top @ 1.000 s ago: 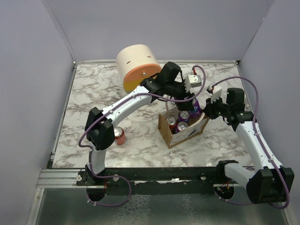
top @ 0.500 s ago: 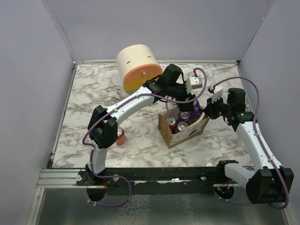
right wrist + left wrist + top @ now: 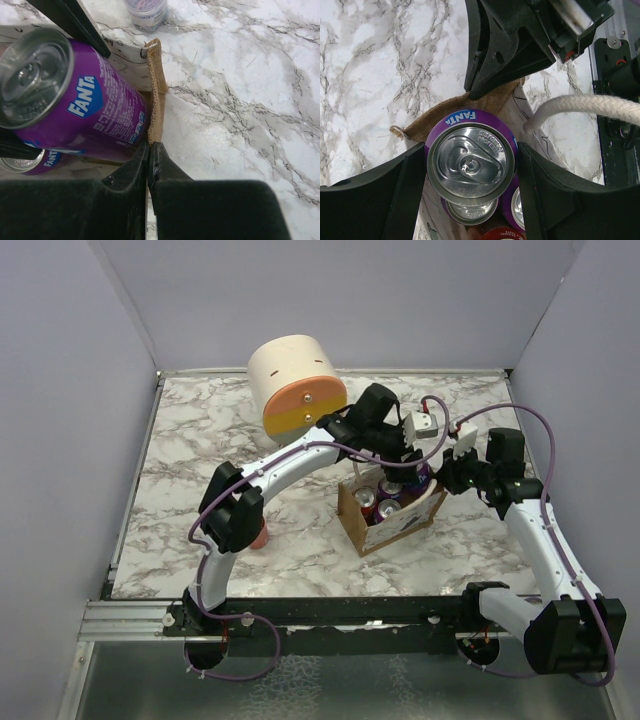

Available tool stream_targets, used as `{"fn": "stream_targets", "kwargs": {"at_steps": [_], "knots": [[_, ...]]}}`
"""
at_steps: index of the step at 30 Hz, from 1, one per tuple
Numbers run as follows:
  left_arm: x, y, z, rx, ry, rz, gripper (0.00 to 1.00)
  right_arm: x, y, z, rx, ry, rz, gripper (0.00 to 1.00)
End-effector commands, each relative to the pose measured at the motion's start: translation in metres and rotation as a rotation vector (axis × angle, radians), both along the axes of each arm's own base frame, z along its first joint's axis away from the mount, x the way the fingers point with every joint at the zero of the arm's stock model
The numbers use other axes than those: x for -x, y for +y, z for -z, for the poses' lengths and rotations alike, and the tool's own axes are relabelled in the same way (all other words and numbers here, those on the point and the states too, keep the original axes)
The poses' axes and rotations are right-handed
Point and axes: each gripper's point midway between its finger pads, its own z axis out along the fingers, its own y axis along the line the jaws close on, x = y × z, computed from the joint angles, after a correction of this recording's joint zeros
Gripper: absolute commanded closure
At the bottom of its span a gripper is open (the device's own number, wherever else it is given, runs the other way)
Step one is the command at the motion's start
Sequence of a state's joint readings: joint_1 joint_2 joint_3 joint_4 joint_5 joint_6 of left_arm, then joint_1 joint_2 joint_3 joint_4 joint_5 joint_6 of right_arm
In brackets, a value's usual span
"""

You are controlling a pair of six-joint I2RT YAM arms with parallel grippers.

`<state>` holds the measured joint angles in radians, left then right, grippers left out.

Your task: Place the beverage into the canvas bag

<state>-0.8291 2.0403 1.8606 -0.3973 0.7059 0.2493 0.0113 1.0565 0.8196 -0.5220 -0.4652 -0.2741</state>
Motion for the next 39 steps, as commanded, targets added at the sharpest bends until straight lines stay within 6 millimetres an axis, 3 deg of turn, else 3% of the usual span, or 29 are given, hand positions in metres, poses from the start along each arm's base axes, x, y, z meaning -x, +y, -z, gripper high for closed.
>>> {"fn": "stream_targets", "kwargs": {"at_steps": [1, 14, 25, 32, 39], "knots": [[-0.006, -0.015, -0.030, 0.071, -0.110, 0.025, 1.00, -0.003, 0.006, -0.006, -0.036, -0.025, -0.023, 0.98], [-0.022, -0.018, 0.000, -0.018, -0.166, 0.009, 1.00, -0.002, 0.007, -0.008, -0.052, -0.026, -0.025, 0.98], [-0.025, -0.024, 0.017, -0.019, -0.190, 0.038, 1.00, -0.001, 0.005, -0.008, -0.051, -0.031, -0.019, 0.98], [-0.024, -0.026, 0.038, -0.043, -0.188, 0.065, 1.00, -0.001, 0.005, -0.008, -0.049, -0.033, -0.018, 0.98], [-0.029, -0.029, 0.047, -0.054, -0.194, 0.054, 0.92, 0.000, 0.005, -0.008, -0.047, -0.037, -0.020, 0.98]]}}
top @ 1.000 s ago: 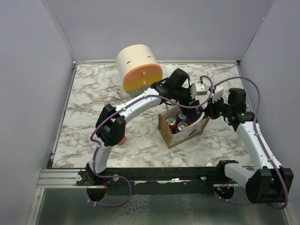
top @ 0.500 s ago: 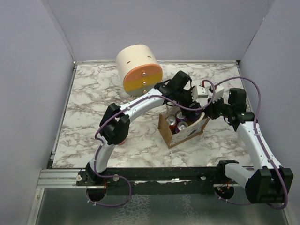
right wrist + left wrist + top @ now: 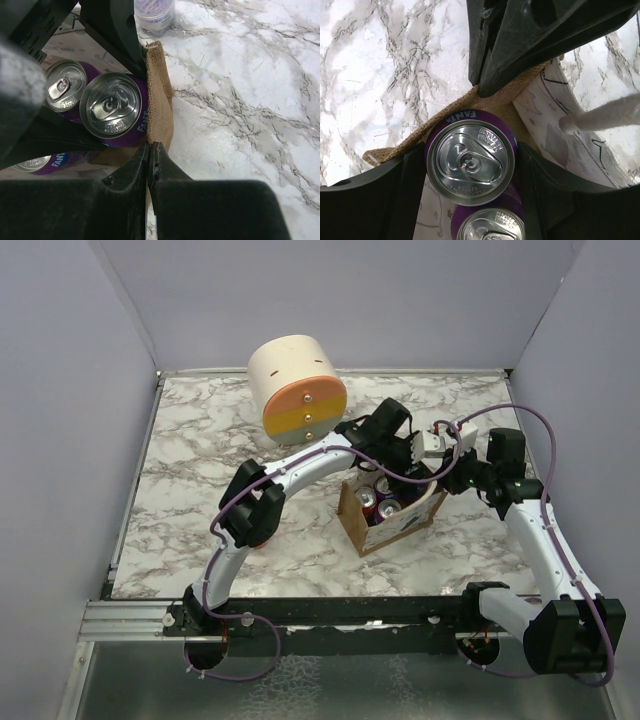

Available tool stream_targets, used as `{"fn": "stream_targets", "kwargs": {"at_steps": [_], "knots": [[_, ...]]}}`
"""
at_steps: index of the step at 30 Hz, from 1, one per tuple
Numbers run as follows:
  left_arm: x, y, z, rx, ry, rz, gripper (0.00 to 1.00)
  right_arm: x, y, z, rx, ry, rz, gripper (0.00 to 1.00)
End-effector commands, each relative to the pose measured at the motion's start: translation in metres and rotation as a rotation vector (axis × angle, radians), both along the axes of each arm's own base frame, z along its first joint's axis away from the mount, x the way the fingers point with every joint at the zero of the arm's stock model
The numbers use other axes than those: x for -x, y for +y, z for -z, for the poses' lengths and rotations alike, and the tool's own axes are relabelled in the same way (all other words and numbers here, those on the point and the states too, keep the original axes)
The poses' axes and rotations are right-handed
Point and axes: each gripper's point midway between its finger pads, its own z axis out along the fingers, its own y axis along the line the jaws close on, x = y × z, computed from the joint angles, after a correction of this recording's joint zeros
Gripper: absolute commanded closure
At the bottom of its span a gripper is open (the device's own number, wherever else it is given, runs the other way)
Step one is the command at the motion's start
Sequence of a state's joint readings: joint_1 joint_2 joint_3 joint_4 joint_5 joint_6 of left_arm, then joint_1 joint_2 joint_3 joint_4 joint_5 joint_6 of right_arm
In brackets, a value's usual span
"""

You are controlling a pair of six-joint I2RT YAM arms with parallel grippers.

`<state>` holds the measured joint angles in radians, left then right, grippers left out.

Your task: Place the beverage into the canvas bag

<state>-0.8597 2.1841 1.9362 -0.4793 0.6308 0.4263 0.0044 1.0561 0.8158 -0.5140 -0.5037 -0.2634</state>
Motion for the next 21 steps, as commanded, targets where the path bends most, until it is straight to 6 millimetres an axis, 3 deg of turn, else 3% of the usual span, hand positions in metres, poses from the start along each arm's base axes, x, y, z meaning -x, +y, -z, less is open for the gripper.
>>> {"fn": "stream_targets", "kwargs": {"at_steps": [1, 14, 21], "knots": [[-0.020, -0.017, -0.016, 0.077, -0.103, 0.002, 0.91, -0.002, 0.000, -0.007, -0.014, -0.040, -0.003, 0.98], [-0.017, -0.015, 0.018, 0.005, -0.055, -0.019, 0.67, -0.001, -0.001, -0.008, -0.010, -0.045, -0.003, 0.98], [-0.017, -0.013, 0.022, -0.010, -0.043, -0.035, 0.57, -0.001, -0.001, -0.007, -0.006, -0.044, -0.006, 0.97]]}}
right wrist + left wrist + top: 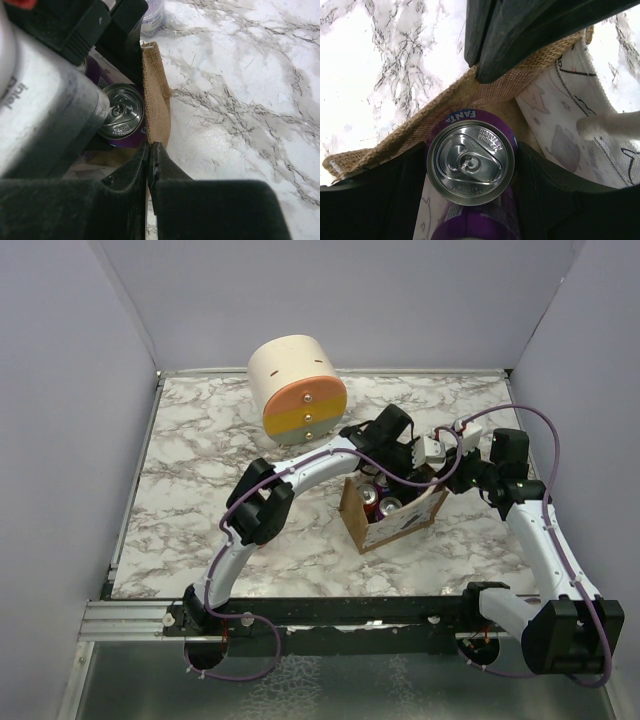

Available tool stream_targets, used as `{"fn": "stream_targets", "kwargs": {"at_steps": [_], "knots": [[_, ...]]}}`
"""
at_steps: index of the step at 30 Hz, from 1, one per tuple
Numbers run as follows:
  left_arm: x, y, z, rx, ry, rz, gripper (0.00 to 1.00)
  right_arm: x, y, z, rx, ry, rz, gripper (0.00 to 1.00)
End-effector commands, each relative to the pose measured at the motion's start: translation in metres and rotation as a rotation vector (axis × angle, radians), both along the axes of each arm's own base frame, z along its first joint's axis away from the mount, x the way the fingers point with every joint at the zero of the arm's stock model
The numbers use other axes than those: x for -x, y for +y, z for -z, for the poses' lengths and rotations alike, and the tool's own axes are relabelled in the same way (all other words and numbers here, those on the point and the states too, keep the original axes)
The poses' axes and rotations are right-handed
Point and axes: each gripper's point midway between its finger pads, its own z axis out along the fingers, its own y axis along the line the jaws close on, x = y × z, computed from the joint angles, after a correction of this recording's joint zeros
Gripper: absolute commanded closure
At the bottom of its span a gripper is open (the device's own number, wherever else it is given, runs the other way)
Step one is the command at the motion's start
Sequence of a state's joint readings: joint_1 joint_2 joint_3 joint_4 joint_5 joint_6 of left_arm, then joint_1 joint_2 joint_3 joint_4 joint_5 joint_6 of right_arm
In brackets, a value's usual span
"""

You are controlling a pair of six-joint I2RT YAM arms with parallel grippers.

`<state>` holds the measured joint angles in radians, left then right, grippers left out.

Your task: Place the beverage into the canvas bag

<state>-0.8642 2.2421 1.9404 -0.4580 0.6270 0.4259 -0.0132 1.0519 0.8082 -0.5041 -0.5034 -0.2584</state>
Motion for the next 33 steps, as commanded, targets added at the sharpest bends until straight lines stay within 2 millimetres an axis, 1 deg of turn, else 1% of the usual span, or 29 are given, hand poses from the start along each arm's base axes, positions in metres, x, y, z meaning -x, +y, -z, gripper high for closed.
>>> {"fn": "stream_targets", "kwargs": {"at_steps": [1, 7, 13, 26, 28, 33], "knots": [[-0.016, -0.007, -0.005, 0.013, -0.062, -0.039, 0.56, 0.000, 0.004, -0.007, 0.000, -0.042, -0.028, 0.97], [-0.015, -0.008, -0.008, 0.016, -0.061, -0.043, 0.47, 0.001, 0.003, -0.008, 0.008, -0.049, -0.032, 0.93], [-0.012, -0.012, -0.023, 0.051, -0.031, -0.050, 0.38, 0.002, 0.004, -0.007, 0.006, -0.046, -0.040, 0.91], [-0.006, -0.015, -0.049, 0.098, -0.016, -0.048, 0.14, 0.002, 0.005, -0.008, 0.005, -0.048, -0.044, 0.91], [-0.004, -0.016, -0.051, 0.103, -0.013, -0.044, 0.12, 0.002, 0.005, -0.008, 0.005, -0.049, -0.044, 0.90], [-0.003, -0.016, -0.062, 0.120, -0.019, -0.041, 0.12, 0.003, 0.004, -0.008, 0.006, -0.051, -0.044, 0.91]]}}
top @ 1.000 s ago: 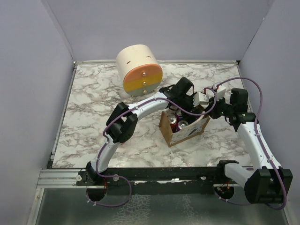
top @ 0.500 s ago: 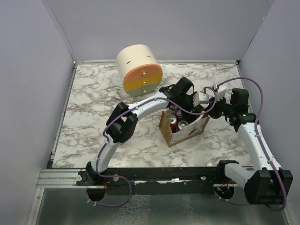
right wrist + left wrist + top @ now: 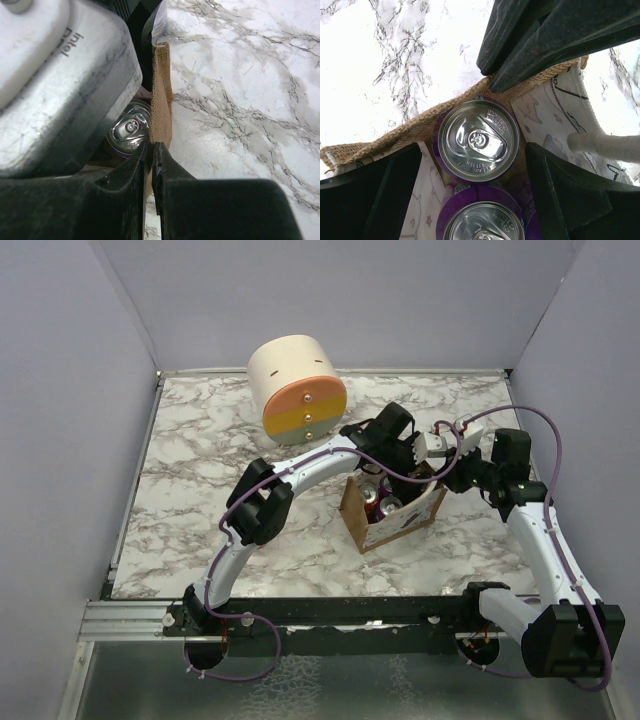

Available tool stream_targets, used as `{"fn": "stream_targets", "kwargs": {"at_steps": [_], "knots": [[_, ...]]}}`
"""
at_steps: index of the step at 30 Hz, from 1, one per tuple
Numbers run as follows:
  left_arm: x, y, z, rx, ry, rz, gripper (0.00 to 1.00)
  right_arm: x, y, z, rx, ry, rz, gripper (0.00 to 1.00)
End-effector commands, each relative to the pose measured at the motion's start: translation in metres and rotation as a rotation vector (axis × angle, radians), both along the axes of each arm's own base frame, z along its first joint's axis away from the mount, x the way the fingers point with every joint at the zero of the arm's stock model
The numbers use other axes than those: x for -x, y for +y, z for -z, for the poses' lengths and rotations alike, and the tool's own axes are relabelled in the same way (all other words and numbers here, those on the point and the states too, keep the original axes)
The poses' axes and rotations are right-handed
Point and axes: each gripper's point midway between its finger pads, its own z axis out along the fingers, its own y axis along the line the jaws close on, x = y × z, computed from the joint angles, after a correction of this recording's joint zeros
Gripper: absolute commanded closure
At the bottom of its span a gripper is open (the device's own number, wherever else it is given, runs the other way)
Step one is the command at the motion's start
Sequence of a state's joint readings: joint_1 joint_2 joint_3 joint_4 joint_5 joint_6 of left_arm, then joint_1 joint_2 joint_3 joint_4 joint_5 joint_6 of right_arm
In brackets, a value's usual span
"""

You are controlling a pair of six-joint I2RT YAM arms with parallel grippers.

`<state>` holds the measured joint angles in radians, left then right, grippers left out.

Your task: Place the beverage into the canvas bag

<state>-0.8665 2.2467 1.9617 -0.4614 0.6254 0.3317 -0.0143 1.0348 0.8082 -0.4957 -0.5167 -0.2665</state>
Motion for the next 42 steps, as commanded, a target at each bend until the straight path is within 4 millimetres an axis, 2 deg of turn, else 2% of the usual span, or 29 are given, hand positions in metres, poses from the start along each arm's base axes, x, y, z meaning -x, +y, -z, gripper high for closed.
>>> {"fn": "stream_targets", "kwargs": {"at_steps": [1, 8, 19, 27, 32, 35, 42], "knots": [[-0.004, -0.013, -0.060, 0.119, -0.091, 0.010, 0.12, 0.003, 0.003, -0.002, 0.009, -0.020, -0.029, 0.91], [0.001, -0.010, -0.086, 0.147, -0.115, 0.019, 0.12, 0.002, 0.003, -0.002, 0.010, -0.022, -0.028, 0.91], [0.010, 0.001, -0.112, 0.171, -0.157, 0.038, 0.12, 0.004, 0.002, -0.004, 0.009, -0.032, -0.023, 0.91], [0.022, 0.024, -0.134, 0.176, -0.247, 0.071, 0.12, 0.004, 0.003, -0.011, 0.000, -0.039, -0.021, 0.91], [0.023, 0.051, -0.136, 0.114, -0.295, 0.069, 0.13, 0.005, 0.006, -0.017, -0.013, -0.044, -0.035, 0.90], [0.023, 0.075, -0.137, 0.070, -0.316, 0.057, 0.13, 0.006, 0.008, -0.019, -0.015, -0.047, -0.047, 0.87], [0.028, 0.149, -0.144, -0.049, -0.361, 0.015, 0.13, 0.010, 0.011, -0.018, -0.005, -0.044, -0.099, 0.78]]}}
